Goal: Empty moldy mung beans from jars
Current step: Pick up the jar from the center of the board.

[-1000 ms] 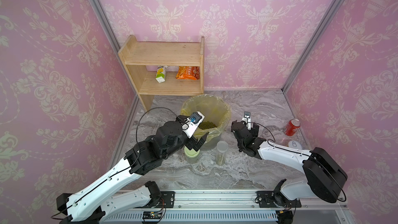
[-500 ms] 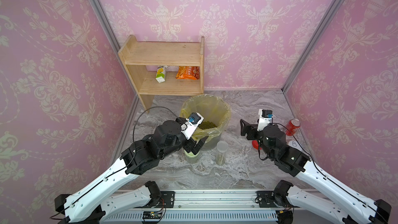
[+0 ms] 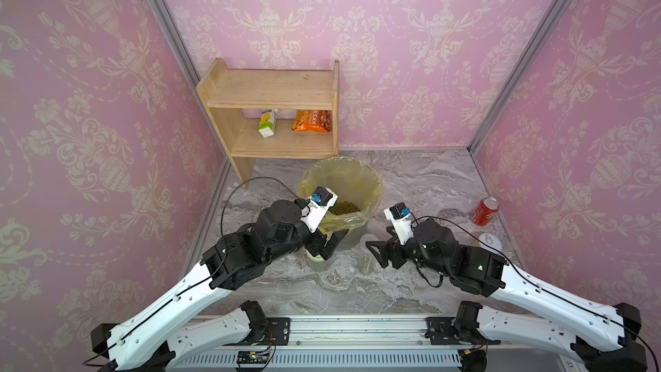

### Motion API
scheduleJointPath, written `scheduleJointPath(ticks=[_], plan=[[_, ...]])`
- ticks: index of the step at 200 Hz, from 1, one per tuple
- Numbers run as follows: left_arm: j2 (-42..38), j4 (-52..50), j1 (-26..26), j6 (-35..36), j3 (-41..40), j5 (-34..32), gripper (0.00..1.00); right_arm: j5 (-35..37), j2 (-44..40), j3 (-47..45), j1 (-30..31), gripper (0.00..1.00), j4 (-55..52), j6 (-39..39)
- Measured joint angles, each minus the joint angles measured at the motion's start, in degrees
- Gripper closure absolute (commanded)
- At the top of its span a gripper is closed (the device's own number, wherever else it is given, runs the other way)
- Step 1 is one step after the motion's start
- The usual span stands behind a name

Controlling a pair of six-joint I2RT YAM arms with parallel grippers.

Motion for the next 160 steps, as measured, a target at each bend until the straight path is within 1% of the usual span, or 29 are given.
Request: scheduleJointPath(ticks=[16,50,79,117,160], plan=[[-1.38,0.15,0.00,-1.01,-1.33,0.33,0.01,1.90,-1.46,-4.37,1.49,0.12,2.27,0.09],[-4.17,0.33,0.04,-2.54,-3.15,0.55,0.01,6.27,-3.34,-11.85,2.49,0.13,9.92,0.04],[-5.53,0.31,0.04,-3.23,-4.04,0.68,0.01,7.91,-3.37,-16.90,2.58,0.13,17.25,-0.02],[-6.60,0.31,0.04,-4.00,-4.90,0.66,0.01,8.87,-2.45,-18.14,2.58,0.12,23.41,-0.31],[-6.71,0.33,0.04,-4.02,-5.27,0.63,0.01,9.38,1.99,-18.14,2.60,0.12,27.08,-1.14]])
